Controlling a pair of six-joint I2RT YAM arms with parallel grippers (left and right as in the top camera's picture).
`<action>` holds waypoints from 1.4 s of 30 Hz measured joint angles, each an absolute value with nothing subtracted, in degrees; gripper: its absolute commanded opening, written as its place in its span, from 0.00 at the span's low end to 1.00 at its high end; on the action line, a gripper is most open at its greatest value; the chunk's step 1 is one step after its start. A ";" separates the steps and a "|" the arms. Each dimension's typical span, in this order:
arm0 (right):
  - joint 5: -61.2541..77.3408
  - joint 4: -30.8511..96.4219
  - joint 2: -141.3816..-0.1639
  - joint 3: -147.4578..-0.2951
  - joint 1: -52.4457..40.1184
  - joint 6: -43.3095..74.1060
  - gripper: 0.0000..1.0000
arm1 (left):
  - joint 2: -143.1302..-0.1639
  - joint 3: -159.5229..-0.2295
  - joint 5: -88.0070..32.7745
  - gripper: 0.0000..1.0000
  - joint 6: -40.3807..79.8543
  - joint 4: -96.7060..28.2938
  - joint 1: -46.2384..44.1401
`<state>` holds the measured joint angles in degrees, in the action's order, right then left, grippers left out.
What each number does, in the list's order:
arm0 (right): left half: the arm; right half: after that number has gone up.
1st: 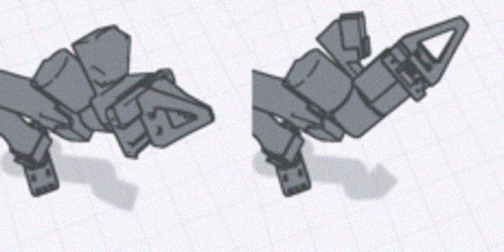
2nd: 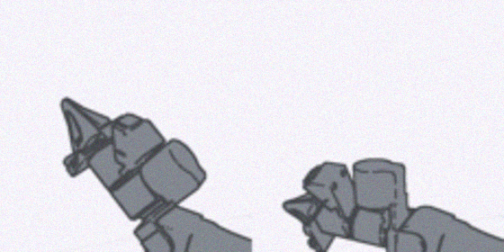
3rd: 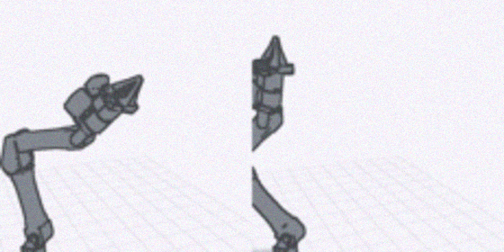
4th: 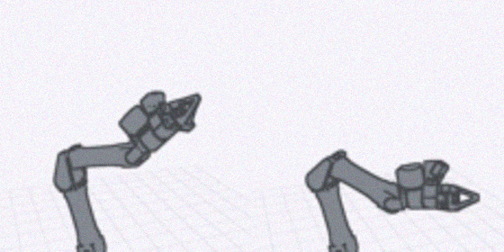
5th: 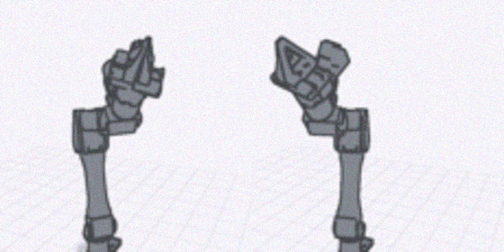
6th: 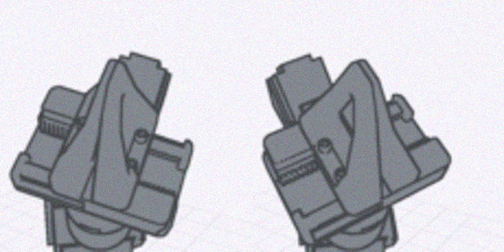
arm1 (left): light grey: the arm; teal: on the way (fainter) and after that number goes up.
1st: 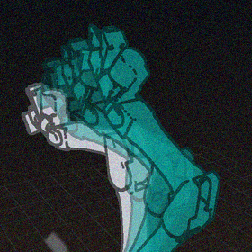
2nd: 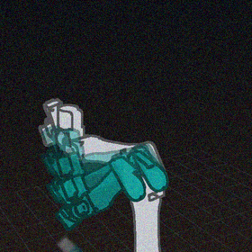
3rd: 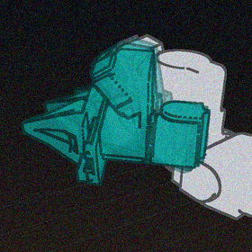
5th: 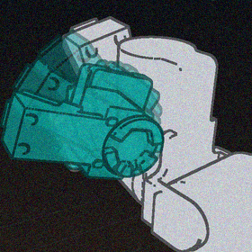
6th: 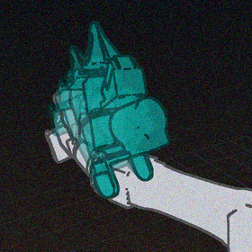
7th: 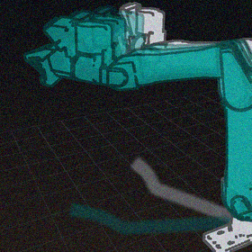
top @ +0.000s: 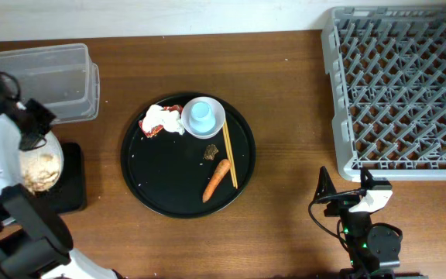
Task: Sort waste into correct bins and load items into the dishwasher rack
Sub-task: 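Tip the plate over the black tray to dump rice and shells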
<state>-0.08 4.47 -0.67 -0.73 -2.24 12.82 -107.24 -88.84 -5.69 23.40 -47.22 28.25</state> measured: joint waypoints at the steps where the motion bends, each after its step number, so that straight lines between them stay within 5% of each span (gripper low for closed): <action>1: -0.08 4.47 -0.67 -0.73 -2.24 12.82 0.98 | -107.24 -88.84 -8.23 0.01 23.40 -47.20 29.52; 24: -0.08 4.47 -0.67 -0.73 -2.24 12.82 0.98 | -107.24 -88.84 -46.87 0.01 23.68 -46.39 45.50; 42: -0.08 4.45 -0.67 -0.73 -2.24 12.84 0.98 | -107.24 -88.84 -58.52 0.01 25.96 -49.34 48.51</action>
<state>-0.08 4.45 -0.67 -0.73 -2.24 12.84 -107.24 -88.84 -58.52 25.96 -49.34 48.51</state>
